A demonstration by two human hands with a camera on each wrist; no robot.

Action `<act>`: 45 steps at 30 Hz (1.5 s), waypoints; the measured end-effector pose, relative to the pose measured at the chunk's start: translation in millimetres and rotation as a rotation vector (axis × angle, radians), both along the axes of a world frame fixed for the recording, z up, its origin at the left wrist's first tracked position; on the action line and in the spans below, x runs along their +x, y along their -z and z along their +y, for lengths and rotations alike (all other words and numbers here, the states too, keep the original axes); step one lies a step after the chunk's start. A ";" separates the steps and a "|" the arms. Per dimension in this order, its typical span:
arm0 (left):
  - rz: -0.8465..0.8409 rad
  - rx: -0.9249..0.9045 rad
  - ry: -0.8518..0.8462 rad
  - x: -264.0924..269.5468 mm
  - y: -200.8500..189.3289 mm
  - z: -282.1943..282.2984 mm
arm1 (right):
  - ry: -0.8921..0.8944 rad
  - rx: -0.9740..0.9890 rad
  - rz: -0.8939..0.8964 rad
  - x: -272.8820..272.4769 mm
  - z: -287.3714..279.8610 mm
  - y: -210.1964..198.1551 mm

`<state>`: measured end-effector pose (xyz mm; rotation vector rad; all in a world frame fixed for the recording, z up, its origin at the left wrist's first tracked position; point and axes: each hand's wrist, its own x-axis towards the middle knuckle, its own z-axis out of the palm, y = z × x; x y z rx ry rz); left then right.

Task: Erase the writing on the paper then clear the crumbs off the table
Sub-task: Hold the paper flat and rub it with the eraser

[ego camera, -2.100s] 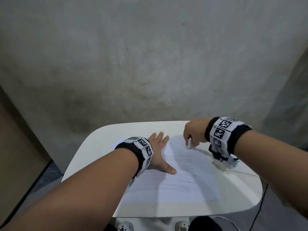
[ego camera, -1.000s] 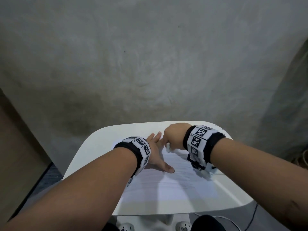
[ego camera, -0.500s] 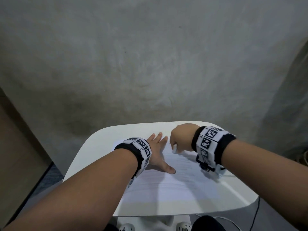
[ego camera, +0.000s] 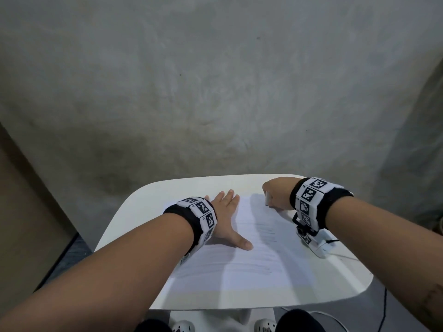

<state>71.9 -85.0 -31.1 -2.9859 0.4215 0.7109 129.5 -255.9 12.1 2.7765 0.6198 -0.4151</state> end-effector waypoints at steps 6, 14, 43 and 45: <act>0.054 0.013 0.523 -42.1 -13.6 -32.8 | -0.002 -0.006 0.023 6.6 4.9 6.2; -0.077 0.030 0.021 -22.3 -14.9 -6.6 | 0.034 -0.015 0.055 10.6 4.5 11.3; 0.088 0.011 -0.221 -15.6 -5.0 15.7 | 0.053 -0.076 -0.022 47.8 44.6 16.9; 0.081 0.031 -0.190 -18.2 -10.0 13.2 | -0.005 -0.063 0.014 40.0 61.1 21.5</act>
